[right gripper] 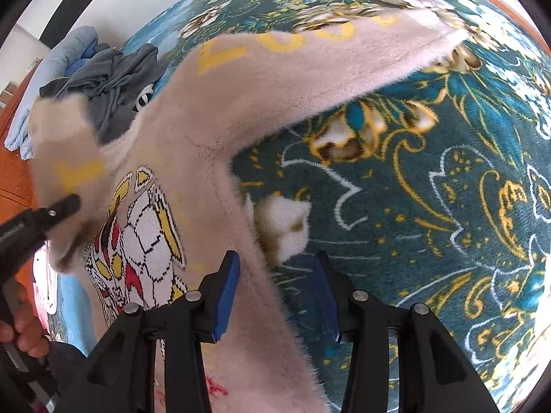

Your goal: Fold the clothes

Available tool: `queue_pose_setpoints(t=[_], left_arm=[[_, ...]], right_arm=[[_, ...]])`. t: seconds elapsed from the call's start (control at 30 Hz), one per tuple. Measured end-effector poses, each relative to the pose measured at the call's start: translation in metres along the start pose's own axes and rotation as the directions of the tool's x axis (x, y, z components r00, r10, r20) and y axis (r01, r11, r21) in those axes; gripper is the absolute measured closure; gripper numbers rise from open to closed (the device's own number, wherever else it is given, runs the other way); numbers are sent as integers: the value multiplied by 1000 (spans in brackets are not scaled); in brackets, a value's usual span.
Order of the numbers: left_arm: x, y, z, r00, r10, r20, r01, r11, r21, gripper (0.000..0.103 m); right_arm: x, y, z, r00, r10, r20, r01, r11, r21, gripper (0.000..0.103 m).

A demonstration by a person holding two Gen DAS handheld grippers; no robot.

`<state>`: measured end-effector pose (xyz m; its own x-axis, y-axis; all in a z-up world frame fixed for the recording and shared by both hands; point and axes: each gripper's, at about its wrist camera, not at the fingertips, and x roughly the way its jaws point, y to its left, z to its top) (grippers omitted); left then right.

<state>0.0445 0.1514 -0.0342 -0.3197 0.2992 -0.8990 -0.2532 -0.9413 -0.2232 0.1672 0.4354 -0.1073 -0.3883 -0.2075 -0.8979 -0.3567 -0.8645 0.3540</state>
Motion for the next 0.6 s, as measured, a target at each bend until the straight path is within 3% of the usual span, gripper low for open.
queue_pose_setpoints(t=[0.03,0.1,0.27,0.37,0.47,0.6], left_arm=[[1,-1,-1,1000,-13,-9,13,1000,-3,57],[-1,-2,-3,999,-49,-12,50,999,13,42],[-13,11,-12,991,-133,5,133,991,13,40],[-24,51,-21,991,-113,66,121,985,-121,37],[-24,93,-30,993,-88,72,104,961,-255,37],[-13,123,-44,987,-159,40,162,918,-363,37]], right_arm=[[0,-1,-1,1000,4,1,-4,1000,-1,58],[0,-1,-1,1000,18,2,-18,1000,-3,58],[-5,12,5,991,126,34,-126,992,-13,58],[0,26,13,972,230,40,-231,973,0,57],[13,37,20,954,299,27,-300,953,46,55],[34,41,22,942,336,11,-333,931,150,54]])
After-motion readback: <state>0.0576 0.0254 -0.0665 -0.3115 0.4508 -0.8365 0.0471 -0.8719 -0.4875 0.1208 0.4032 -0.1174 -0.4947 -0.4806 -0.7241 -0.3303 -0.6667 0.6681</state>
